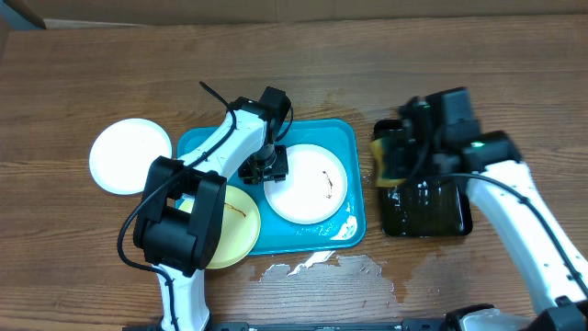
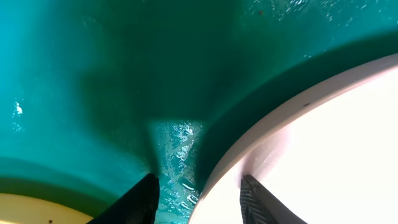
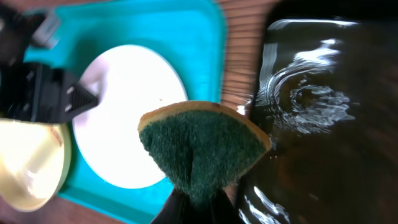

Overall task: Clean dirty plates on tray and stack at the side
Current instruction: 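Lift the sponge with the right gripper and carry it onto the held plate, then scrub the white plate with the sponge while the left gripper holds it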

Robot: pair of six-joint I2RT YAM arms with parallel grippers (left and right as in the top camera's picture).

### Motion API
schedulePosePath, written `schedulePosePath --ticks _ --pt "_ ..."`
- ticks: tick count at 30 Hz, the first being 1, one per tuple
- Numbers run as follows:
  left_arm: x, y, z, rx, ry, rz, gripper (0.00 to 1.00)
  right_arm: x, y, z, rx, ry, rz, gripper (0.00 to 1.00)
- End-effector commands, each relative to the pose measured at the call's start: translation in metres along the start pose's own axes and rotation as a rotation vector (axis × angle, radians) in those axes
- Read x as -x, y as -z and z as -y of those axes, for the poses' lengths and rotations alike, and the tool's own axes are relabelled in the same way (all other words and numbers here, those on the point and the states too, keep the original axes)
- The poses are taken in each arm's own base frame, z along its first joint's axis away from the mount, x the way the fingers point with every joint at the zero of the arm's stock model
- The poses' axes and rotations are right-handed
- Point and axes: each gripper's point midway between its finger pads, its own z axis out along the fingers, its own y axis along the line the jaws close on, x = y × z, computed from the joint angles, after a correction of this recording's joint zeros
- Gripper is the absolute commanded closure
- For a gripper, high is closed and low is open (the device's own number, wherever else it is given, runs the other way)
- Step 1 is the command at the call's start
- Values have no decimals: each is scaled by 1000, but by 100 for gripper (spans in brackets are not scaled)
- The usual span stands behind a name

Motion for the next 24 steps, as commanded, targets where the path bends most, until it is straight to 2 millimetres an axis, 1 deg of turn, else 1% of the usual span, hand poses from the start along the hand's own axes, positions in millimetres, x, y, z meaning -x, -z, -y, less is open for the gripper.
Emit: schedulePosePath --ticks 1,4,5,9,10,12,14,17,21,24 --pt "2 -6 5 -15 0 -11 56 -9 -32 -22 -20 137 -61 96" --pt "1 -6 11 -49 -1 -20 54 -17 -57 -31 -51 195 -102 96" --pt "1 -6 13 -60 -1 -21 55 -19 -66 -35 -53 225 -112 96" --pt "-1 -5 24 -120 1 -38 69 -24 -93 -46 -87 336 -122 96" --pt "-2 -5 25 -128 7 -43 70 -24 -97 -47 -97 348 -117 96" --pt "-2 -5 25 -128 33 -45 72 -20 -102 -55 -100 376 -88 96" --pt "-2 -5 25 -127 47 -45 73 -19 -103 -59 -94 385 -79 96" --pt "-1 -5 25 -127 58 -44 76 -18 -103 -60 -91 387 -75 96" --pt "-1 -5 25 -127 61 -44 76 -13 -103 -63 -84 390 -53 96" --pt "-2 -5 25 -126 61 -47 75 -13 -103 -63 -83 390 -53 96"
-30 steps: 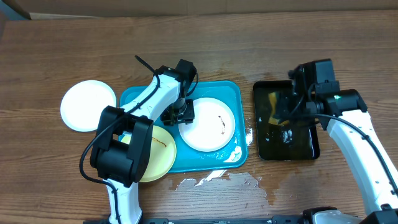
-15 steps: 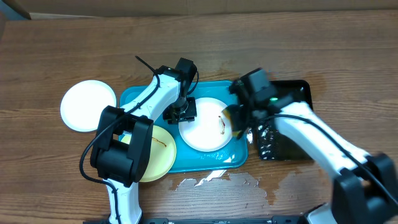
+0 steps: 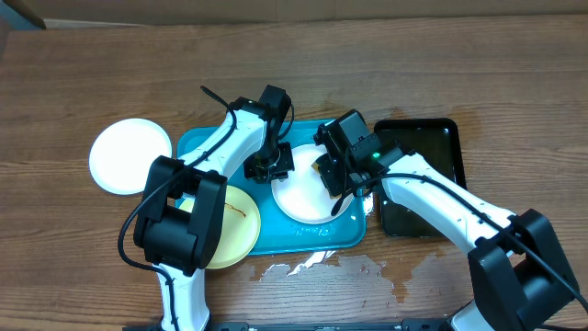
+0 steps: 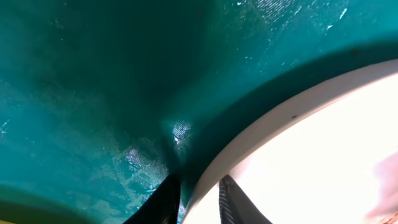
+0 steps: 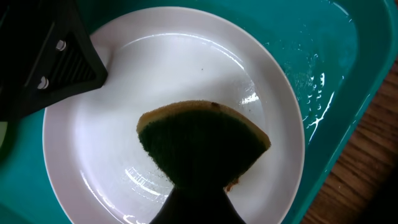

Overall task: Clean dirty plates on tray and stack at the side
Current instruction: 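Scrub the white plate with the sponge while the left gripper holds it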

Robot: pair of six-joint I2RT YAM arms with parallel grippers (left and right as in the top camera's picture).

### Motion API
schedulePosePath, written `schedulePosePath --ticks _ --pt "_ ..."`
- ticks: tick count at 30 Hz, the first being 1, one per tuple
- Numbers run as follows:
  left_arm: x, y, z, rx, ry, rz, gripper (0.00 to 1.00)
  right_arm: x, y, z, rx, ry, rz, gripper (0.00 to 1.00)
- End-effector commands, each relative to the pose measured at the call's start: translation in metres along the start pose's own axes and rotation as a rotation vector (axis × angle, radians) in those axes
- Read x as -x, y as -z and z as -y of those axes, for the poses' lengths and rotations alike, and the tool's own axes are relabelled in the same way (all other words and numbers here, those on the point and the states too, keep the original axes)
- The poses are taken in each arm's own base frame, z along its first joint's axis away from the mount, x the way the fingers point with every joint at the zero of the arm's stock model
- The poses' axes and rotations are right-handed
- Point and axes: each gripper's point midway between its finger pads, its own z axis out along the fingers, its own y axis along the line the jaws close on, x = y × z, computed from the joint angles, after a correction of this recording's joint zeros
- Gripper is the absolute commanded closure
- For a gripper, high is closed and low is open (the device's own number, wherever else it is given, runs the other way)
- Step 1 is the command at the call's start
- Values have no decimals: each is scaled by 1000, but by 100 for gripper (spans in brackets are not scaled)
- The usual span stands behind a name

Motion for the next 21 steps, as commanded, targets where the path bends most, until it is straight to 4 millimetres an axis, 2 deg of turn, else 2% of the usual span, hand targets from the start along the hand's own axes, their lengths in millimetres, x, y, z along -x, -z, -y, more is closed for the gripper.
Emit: schedulePosePath --ticks 1,3,7,10,15,21 --pt "-1 -6 2 -6 17 -22 75 7 5 -2 -4 13 25 96" --pt "-1 -6 2 -6 17 -22 75 6 4 -2 1 12 22 96" --pt "0 -6 2 -5 17 -17 72 1 2 -1 -1 7 10 59" --pt "0 -6 2 -5 16 -18 71 3 3 -2 -1 9 14 47" --pt "0 -6 2 -5 12 -18 68 5 16 -3 -5 5 -19 42" --pt "0 -6 2 -5 9 -17 69 -19 11 -2 -12 -14 -98 43"
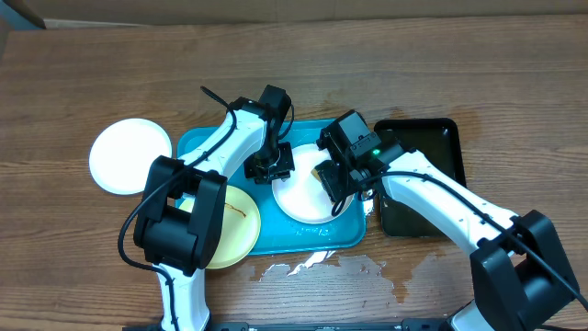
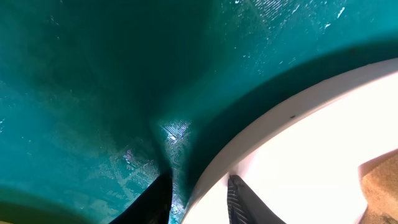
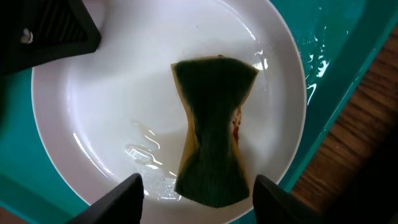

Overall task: Clean dirty plates on tray and stack at the side
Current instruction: 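Scrub the white plate with the sponge while the left gripper holds it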

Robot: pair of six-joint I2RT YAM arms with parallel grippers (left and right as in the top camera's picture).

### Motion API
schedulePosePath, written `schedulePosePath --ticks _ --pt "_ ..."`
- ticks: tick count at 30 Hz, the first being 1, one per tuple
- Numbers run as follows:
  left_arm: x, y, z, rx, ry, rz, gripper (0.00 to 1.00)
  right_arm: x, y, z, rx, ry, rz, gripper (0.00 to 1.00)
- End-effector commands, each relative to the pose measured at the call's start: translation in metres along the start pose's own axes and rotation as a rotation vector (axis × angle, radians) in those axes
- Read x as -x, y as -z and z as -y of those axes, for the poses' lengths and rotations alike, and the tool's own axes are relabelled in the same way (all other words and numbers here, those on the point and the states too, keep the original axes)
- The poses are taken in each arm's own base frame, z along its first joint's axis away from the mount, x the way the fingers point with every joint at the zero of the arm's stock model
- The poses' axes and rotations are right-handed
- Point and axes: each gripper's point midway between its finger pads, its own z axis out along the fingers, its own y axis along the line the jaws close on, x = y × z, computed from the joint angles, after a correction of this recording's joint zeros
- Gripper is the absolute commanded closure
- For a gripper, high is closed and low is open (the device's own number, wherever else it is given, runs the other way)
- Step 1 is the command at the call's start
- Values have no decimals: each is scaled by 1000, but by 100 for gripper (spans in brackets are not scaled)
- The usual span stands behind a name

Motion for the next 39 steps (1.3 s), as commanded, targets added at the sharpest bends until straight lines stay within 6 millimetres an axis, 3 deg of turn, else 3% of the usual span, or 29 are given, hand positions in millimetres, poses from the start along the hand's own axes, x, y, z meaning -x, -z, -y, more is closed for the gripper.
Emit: schedulePosePath --ticks 1,4,11,13,17,22,29,39 --pt "1 -6 1 0 6 -14 72 -2 0 -4 1 -5 6 42" --pt "1 -6 2 -1 6 -12 90 -10 -14 -3 -12 8 8 43" --pt "0 -6 1 -1 -13 -15 91 -11 -38 12 -88 11 35 42" --pt "0 -6 1 0 -13 -15 92 -14 -42 13 -89 11 21 49" --pt "1 -6 1 0 -17 -14 92 -14 -42 13 -91 11 20 58" --pt "0 -6 1 0 -25 -15 92 0 -32 10 -86 12 48 41" --pt "1 -6 1 0 -28 -14 92 27 -3 4 -81 15 91 39" --pt "0 -6 1 0 -28 -14 91 30 -15 25 -193 34 92 38"
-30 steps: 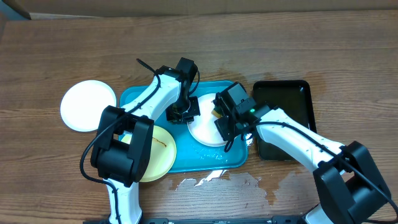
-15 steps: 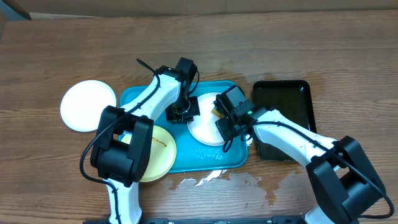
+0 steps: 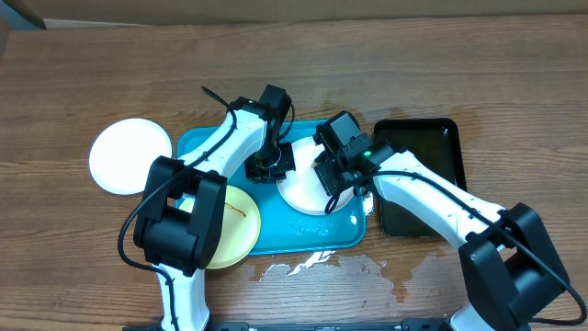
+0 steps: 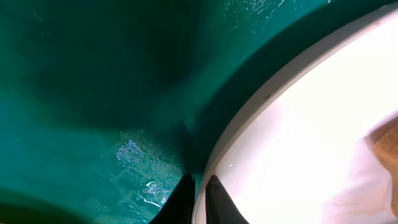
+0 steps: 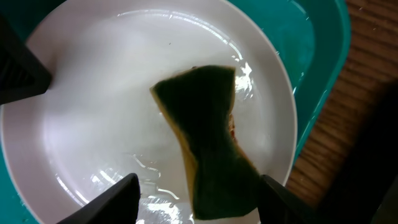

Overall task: Clean dirty plates on tray and stack at the side
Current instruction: 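Scrub the white plate with the sponge while the left gripper holds it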

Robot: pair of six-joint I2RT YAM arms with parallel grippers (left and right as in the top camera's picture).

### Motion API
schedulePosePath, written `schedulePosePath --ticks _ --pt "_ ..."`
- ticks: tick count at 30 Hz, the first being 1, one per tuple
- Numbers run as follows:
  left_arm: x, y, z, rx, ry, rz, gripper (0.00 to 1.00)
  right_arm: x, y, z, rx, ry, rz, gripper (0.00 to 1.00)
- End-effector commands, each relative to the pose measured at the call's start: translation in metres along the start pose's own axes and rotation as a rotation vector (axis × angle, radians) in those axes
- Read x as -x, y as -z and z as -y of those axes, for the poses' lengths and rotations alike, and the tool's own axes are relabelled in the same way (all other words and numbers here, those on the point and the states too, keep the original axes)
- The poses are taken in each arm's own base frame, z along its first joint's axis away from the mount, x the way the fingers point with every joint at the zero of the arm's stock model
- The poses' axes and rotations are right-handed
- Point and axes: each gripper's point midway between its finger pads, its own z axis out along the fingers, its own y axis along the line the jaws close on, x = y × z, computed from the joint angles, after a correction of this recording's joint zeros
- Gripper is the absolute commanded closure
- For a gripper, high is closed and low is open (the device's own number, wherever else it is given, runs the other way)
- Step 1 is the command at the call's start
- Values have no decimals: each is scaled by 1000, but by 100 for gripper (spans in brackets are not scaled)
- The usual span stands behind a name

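Observation:
On the teal tray (image 3: 197,147) lies a white plate (image 3: 308,195), wet and glossy in the right wrist view (image 5: 93,118). My left gripper (image 3: 269,168) is shut on its left rim, one finger on each side of the edge (image 4: 199,194). A green and yellow sponge (image 5: 208,140) lies flat on the plate. My right gripper (image 3: 335,173) hovers over the sponge, open, with its fingers (image 5: 118,199) wide on either side. A yellow plate (image 3: 234,225) with a red smear sits at the tray's front left.
A clean white plate (image 3: 130,154) rests on the wood left of the tray. A black tray of water (image 3: 427,184) stands right of the teal tray. Spilled water (image 3: 322,267) marks the table in front of the tray.
My left gripper's fingers have drawn closer together on the plate rim. The sponge lies turned a little on the plate, with my right gripper still open over it.
First my right gripper held the sponge over the black water tray and my left gripper stood open astride the white plate's rim. Then the sponge was over the plate and the left gripper pinched the rim. Later the right gripper was open, the sponge lying on the plate.

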Motion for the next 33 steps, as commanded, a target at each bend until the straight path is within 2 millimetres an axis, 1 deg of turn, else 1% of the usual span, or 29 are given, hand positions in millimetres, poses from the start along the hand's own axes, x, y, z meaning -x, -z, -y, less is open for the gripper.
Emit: schedulePosePath --ticks 1,6,7,8,9,11,13,15,17,20,23,25,28,31,33 --pt "2 -6 -2 17 -19 -6 91 6 -10 9 -51 19 9 38" --pt "2 -6 -2 17 -22 -6 91 -2 -30 8 -50 20 -24 39" --pt "2 -6 -2 17 -22 -7 91 -6 -35 9 -52 20 -41 43" --pt "2 -6 -2 17 -22 -7 91 -7 -36 9 -52 20 -46 49" --pt "2 -6 -2 17 -23 -7 91 -8 -36 9 -52 20 -49 57" --pt "2 -6 -2 17 -26 -6 91 -8 -34 6 -36 12 -54 76" --pt "2 -6 -2 17 -26 -5 91 -11 -30 -3 15 4 -75 89" --pt "2 -6 -2 16 -26 -4 93 -16 -25 -13 70 -30 -112 91" --pt "2 -6 -2 16 -26 -4 94 -25 -23 -16 87 -56 -157 91" --pt "2 -6 -2 16 -26 -4 95 -43 -22 -14 78 -56 -219 92" --pt "3 -6 -2 15 -26 -2 96 -50 -24 -12 67 -56 -239 92" --pt "3 -6 -2 15 -27 -1 96 -50 -26 -6 37 -52 -233 93" --pt "4 -6 -3 21 -37 2 96 -43 -31 6 -32 -46 -187 96" --pt "4 -6 -7 46 -37 8 96 -38 -38 16 -88 -44 -135 96" --pt "5 -6 -10 60 -37 11 96 -39 -43 18 -98 -43 -118 96"
